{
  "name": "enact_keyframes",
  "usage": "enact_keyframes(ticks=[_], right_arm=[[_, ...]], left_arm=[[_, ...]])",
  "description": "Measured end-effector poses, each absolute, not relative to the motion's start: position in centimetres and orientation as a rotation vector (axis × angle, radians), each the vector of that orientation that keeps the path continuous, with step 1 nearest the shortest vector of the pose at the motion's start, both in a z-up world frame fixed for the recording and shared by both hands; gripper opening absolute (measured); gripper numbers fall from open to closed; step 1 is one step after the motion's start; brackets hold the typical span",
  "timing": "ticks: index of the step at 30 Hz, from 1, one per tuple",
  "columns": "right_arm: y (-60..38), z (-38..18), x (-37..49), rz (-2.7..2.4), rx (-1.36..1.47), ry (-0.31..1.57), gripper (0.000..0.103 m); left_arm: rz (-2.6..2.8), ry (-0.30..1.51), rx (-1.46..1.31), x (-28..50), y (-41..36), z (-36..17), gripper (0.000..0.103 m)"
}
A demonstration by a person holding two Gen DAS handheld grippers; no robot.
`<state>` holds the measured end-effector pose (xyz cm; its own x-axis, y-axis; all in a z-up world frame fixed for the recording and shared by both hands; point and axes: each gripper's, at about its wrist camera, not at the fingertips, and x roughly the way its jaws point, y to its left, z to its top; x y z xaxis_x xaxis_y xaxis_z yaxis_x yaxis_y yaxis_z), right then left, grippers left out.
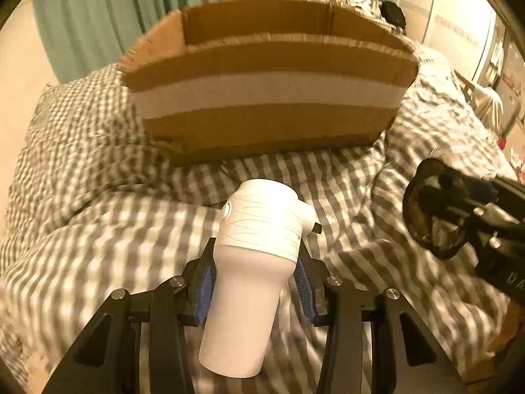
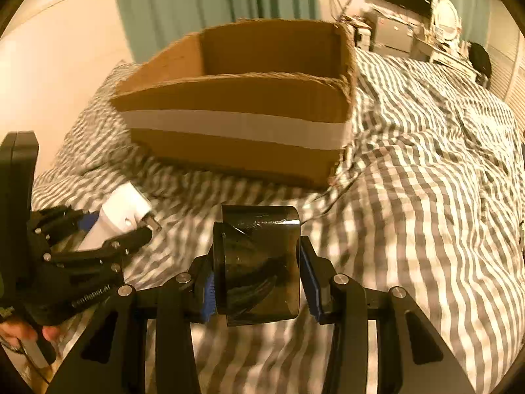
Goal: Organize objects
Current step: 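Carry the black item and white bottle into the box and release both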
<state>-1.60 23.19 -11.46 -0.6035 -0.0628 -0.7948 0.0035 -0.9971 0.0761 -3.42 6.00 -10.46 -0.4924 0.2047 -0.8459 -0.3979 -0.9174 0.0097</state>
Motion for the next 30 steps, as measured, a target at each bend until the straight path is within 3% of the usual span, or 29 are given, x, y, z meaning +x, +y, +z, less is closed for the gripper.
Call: enact_keyframes(ticks=[16,23,30], right_arm=[[20.6,-1.5,1.1,-2.834,1.135,0.023,0.042],[21.6,4.1,-3.9,-2.838,0.989,0.044,0.042],[23.6,7.9,-10.5,-2.881,0.854,0.047,0.042]], left_arm=[[2.556,0.200,-1.112,-3.2,4.2,0.3,0.044],[2.627,0.192,-0.952,-8.2,5.3,6.1,0.044],[2.671,0.162,-0.910,-15.9,7.3,7.5,0.044]])
